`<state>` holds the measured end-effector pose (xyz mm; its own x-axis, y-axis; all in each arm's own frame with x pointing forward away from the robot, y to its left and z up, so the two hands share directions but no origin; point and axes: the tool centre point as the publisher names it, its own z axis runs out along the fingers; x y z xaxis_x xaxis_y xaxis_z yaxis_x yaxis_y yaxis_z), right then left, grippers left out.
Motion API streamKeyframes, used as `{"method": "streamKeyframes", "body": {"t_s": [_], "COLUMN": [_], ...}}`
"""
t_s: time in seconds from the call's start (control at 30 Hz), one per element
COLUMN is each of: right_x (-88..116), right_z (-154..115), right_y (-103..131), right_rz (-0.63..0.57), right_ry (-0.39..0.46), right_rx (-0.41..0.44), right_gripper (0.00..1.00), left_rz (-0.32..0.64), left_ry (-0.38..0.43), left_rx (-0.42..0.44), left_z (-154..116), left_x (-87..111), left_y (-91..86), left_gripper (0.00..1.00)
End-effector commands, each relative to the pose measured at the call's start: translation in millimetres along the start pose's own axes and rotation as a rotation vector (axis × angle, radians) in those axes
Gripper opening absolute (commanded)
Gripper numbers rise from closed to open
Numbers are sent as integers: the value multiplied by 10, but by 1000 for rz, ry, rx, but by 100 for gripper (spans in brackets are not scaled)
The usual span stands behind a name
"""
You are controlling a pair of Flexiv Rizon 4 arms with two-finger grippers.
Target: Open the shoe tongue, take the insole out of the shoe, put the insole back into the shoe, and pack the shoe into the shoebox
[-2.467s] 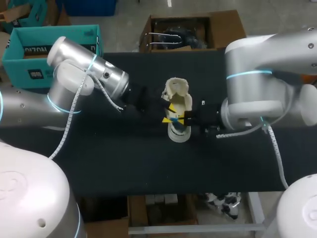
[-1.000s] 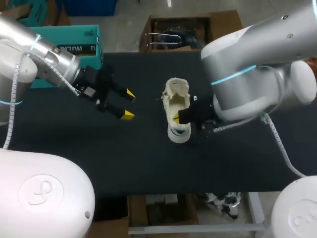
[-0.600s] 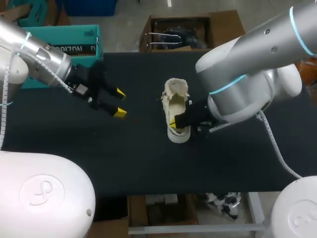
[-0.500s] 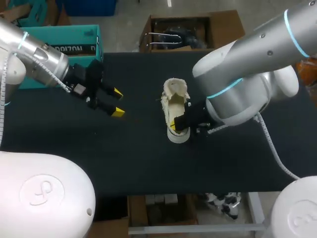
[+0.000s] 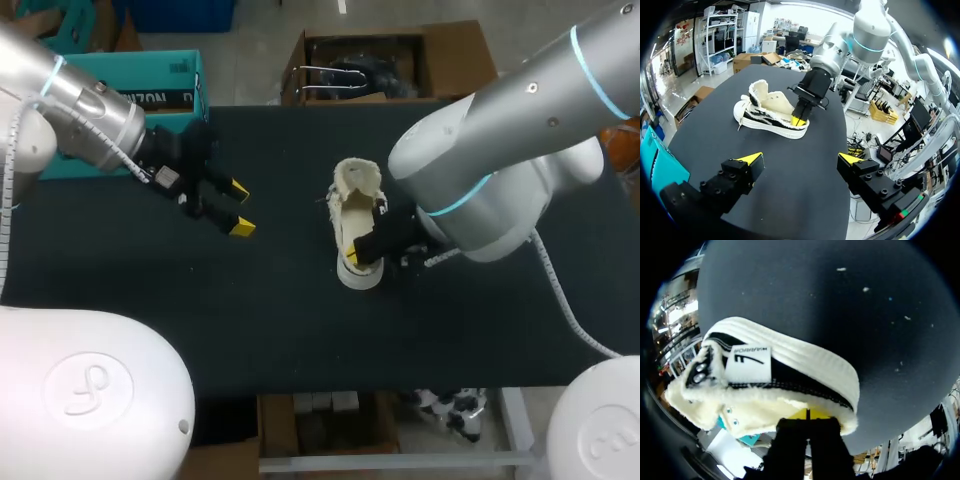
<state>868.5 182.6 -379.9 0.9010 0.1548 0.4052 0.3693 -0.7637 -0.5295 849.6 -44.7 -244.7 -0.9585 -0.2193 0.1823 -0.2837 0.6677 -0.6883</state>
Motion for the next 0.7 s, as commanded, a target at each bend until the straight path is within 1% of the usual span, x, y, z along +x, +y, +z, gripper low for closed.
{"method": "streamKeyframes", "body": {"t_s": [0.03,0.13,0.17,0.2,0.23,0.27,0.3,0.33,0.6,0.67,0.7], "right_x": [-36,-26,-23,-20,-7,14,35,35,35,35,19], "right_z": [-439,-617,-676,-729,-779,-837,-902,-902,-902,-902,-933], "right_y": [39,92,96,98,91,87,67,67,67,67,118], "right_rz": [-48,-75,-86,-109,-137,-184,-217,-217,-217,-217,-240], "right_ry": [44,46,43,33,6,-44,-78,-78,-78,-78,-79], "right_rx": [56,47,39,46,67,109,143,143,143,143,149], "right_gripper": [0,0,0,0,0,24,83,100,100,100,100], "left_rz": [-46,-101,-119,-140,-136,-136,-136,-136,-136,-204,-222], "left_ry": [-39,-84,-91,-113,-160,-160,-160,-160,-160,-207,-225], "left_rx": [-27,-45,-51,-78,-128,-128,-128,-128,-128,-162,-187], "left_z": [58,79,74,74,74,74,74,74,74,241,333], "left_x": [28,27,-2,-17,-16,-16,-16,-16,-16,61,93], "left_y": [-35,17,33,50,63,63,63,63,63,14,-20], "left_gripper": [100,100,100,100,100,100,100,100,100,100,100]}}
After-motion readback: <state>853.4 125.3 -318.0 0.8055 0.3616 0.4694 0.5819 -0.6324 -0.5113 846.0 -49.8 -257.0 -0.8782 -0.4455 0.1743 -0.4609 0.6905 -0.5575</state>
